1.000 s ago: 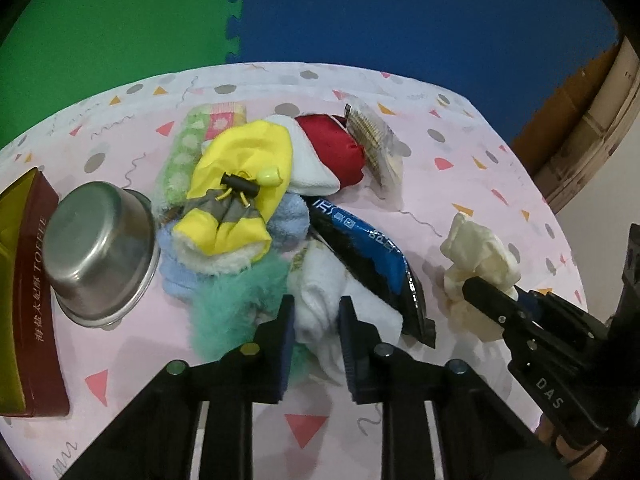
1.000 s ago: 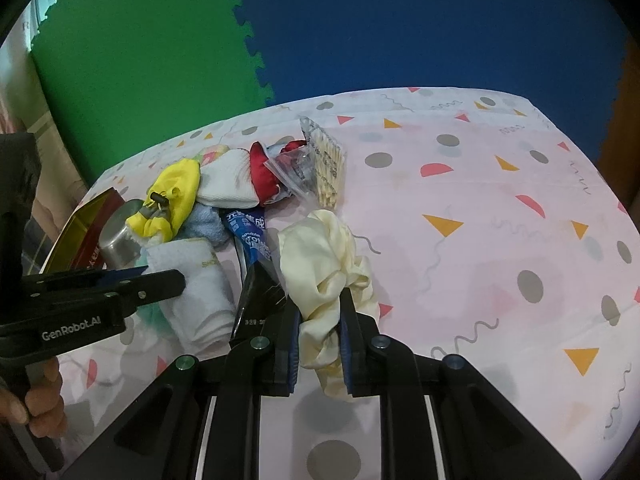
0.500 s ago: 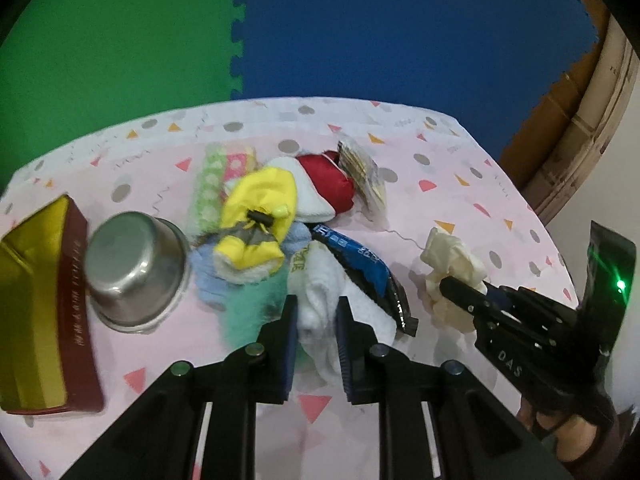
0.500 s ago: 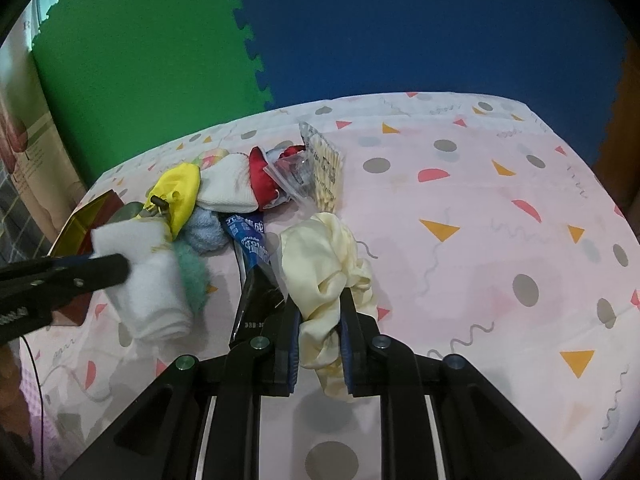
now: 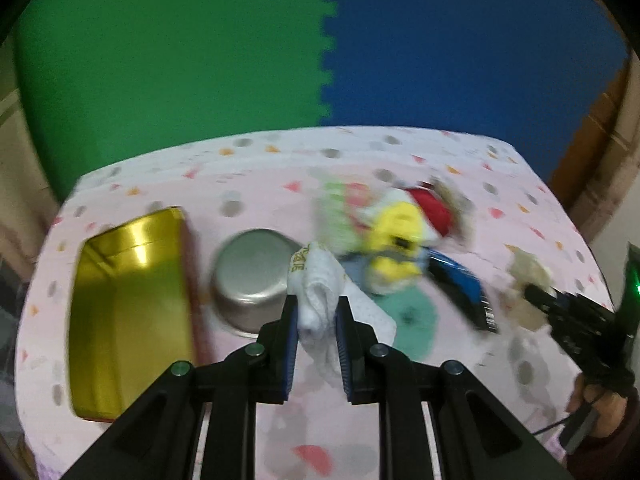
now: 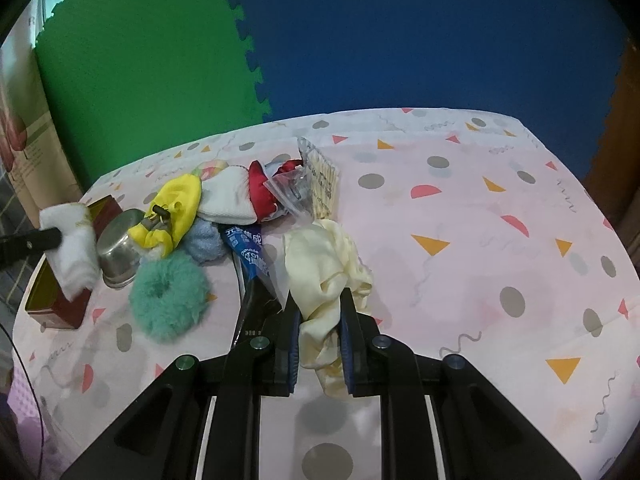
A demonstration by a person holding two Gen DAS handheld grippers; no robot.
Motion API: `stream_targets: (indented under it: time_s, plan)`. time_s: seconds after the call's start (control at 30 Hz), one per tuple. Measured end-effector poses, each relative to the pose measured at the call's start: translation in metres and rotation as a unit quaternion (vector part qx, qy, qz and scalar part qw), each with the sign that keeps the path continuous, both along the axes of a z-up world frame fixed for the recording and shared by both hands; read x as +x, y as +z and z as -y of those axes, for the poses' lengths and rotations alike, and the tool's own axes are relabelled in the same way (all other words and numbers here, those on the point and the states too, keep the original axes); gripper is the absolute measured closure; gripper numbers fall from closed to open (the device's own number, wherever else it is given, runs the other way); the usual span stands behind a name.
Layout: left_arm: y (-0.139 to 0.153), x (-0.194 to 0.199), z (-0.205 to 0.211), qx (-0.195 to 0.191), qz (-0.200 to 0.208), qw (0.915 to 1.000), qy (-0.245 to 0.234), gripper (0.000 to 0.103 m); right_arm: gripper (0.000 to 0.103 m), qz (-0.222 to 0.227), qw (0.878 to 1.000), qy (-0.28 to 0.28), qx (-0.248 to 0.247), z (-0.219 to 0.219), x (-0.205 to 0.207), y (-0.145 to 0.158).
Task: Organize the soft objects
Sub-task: 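Carry the white sock into the tin box and open the left tool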
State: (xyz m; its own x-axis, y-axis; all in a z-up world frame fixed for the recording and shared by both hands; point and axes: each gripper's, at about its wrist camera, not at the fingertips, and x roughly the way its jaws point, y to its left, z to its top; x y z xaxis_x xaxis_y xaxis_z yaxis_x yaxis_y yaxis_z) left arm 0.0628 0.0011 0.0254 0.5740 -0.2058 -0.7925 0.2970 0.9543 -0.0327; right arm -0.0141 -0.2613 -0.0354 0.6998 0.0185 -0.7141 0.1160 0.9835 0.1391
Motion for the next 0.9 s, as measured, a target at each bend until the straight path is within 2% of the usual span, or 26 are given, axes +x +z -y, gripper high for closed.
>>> stream_targets:
  time_s: [0.2, 0.43, 0.63, 0.9]
  plan:
    - [0.005, 0.025, -0.066, 0.023, 0.011, 0.9974, 0.067, 0.085, 0.086, 0.002, 1.0, -0.003, -0.006, -0.001, 0.0, 0.001]
    - [-0.013, 0.055, -0.13, 0.064, 0.003, 0.9892, 0.132, 0.085, 0.086, 0.004, 1.0, -0.005, -0.015, -0.005, -0.001, 0.003]
    - [-0.039, 0.078, -0.166, 0.085, -0.025, 0.9837, 0.156, 0.085, 0.086, 0.006, 1.0, -0.008, -0.018, -0.005, -0.001, 0.004]
    - [-0.057, 0.094, -0.18, 0.115, -0.034, 0.9793, 0.163, 0.083, 0.086, -0.001, 1.0, -0.012, -0.021, -0.006, -0.001, 0.001]
